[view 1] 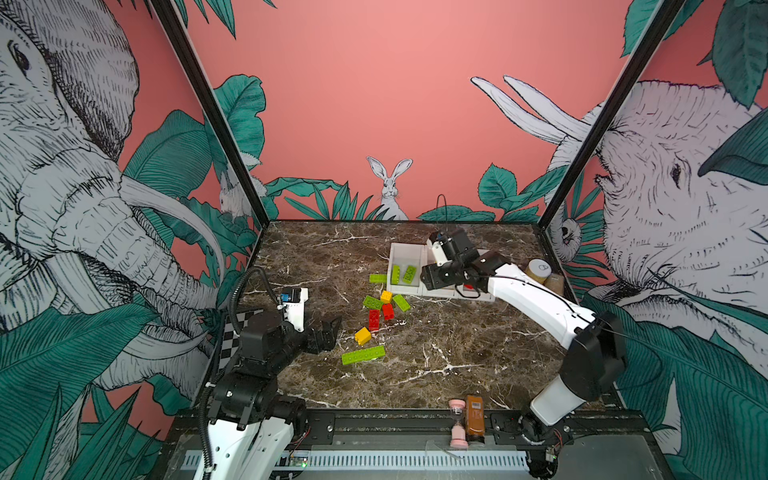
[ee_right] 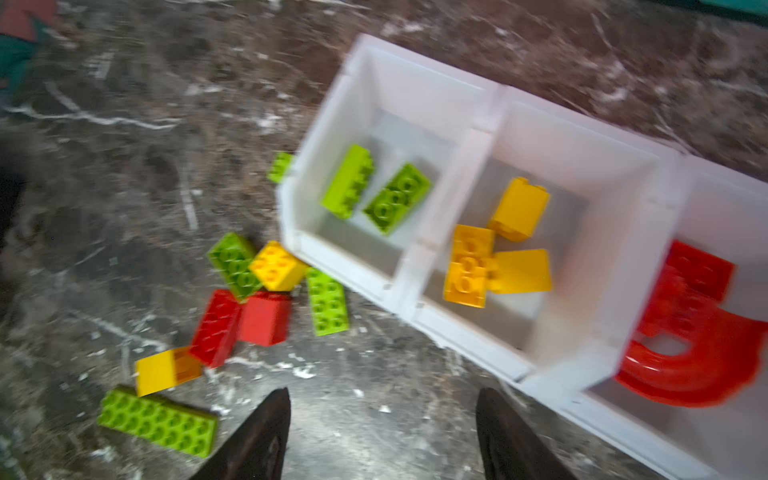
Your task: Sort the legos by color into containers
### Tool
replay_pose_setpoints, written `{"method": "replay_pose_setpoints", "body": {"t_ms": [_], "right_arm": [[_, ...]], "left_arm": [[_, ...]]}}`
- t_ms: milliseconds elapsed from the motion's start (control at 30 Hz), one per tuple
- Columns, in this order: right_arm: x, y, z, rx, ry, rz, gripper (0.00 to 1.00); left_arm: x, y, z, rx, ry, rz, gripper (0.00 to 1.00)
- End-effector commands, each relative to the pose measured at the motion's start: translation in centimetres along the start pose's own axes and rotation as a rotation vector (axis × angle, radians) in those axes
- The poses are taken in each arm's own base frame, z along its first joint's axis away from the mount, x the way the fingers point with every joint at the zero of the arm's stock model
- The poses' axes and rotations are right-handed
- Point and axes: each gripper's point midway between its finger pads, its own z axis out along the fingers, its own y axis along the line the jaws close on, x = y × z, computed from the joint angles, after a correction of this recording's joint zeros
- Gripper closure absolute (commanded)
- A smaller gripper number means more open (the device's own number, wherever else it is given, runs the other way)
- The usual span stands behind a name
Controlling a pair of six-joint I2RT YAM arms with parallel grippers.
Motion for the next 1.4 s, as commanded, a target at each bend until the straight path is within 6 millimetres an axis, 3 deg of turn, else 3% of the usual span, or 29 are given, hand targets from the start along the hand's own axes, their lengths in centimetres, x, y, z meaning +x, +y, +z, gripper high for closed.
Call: {"method": "replay_pose_setpoints", "body": {"t_ms": [0,233,400,700,1100,1367], "right_arm": [[1.8,5.2,1.4,-0.083,-0.002,0.010,0.30],[5.1,13.8,4.2,-0.161,0.066,-0.099,0.31],[6.3,16.9,6.6,-0.170,0.112,-0.148,0.31],[8.4,17.5,10.1,-0.133,0.191,-0.163,0.30],[9.8,18.2,13.1,-0.105,0.259,-0.223,0.30],[11.3,17.5,14.3,-0.056,0.310,-0.257,0.35]], "left_arm": [[-0.1,0.5,-0.5,-0.037,-0.017,-0.011,0.01],[-0.4,1.0,-1.3,-0.073,-0.044,-0.026,0.01],[-0.3,0.9,-1.2,-0.071,-0.029,-0.028,0.01],[-0.5,1.0,-1.6,-0.077,-0.057,-0.021,0.01],[-0.4,0.8,-1.3,-0.065,-0.041,-0.019,0.01],[-0.3,0.9,-1.4,-0.067,-0.041,-0.015,0.01]]}}
